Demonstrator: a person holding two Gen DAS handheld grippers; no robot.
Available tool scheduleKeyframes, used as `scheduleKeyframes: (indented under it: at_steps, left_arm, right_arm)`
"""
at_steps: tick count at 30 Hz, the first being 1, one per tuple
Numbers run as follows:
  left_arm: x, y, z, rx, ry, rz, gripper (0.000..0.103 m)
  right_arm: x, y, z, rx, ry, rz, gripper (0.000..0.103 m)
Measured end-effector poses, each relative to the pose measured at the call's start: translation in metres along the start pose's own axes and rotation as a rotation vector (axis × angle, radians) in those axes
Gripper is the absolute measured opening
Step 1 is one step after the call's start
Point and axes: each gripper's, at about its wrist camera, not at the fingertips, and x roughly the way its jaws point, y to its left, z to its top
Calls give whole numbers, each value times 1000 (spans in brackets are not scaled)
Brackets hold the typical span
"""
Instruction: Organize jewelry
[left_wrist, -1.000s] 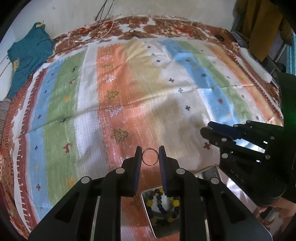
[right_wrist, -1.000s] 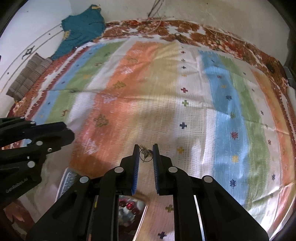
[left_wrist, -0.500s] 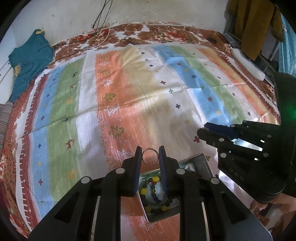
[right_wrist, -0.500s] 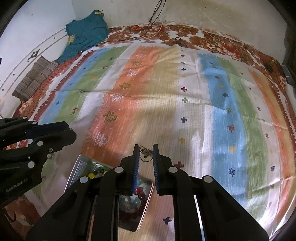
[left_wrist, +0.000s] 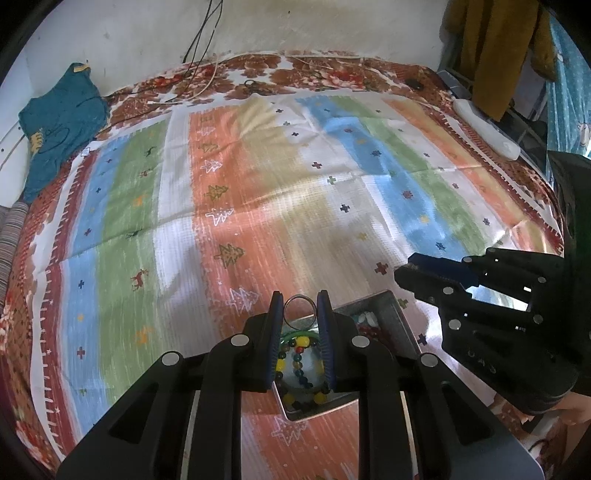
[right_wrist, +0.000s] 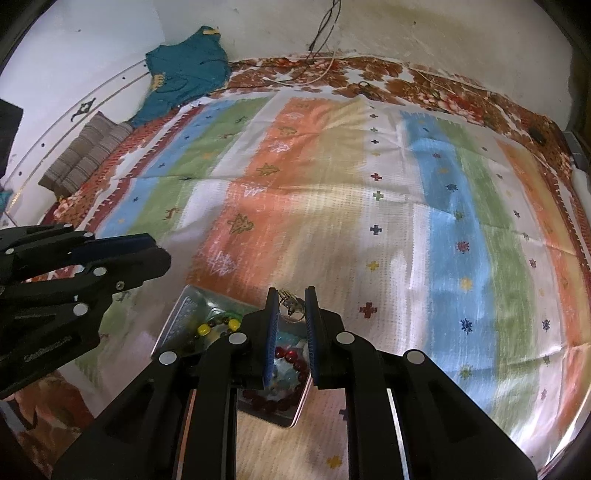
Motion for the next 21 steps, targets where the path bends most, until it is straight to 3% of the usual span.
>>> scheduleKeyframes:
  at_steps: [12, 14, 15, 18, 21]
  left_arm:
    - [-10, -5, -15, -3, -13, -7, 18]
    - [-12, -4, -18, -17, -14, 1, 31]
    - [-12, -3, -19, -23, -16, 5, 32]
    - [-17, 1, -21, -42, -26, 12, 33]
    - [-21, 5, -22, -59, -33, 10, 36]
  right_arm:
    - [-10, 11, -13, -13, -4, 37, 15]
    - [-10, 15, -15, -31, -3, 39, 15]
    - [-11, 15, -15, -33, -3, 33, 16]
    - [-13, 12, -16, -23, -10, 11, 41]
    - [-16, 10, -18, -19, -13, 8, 42]
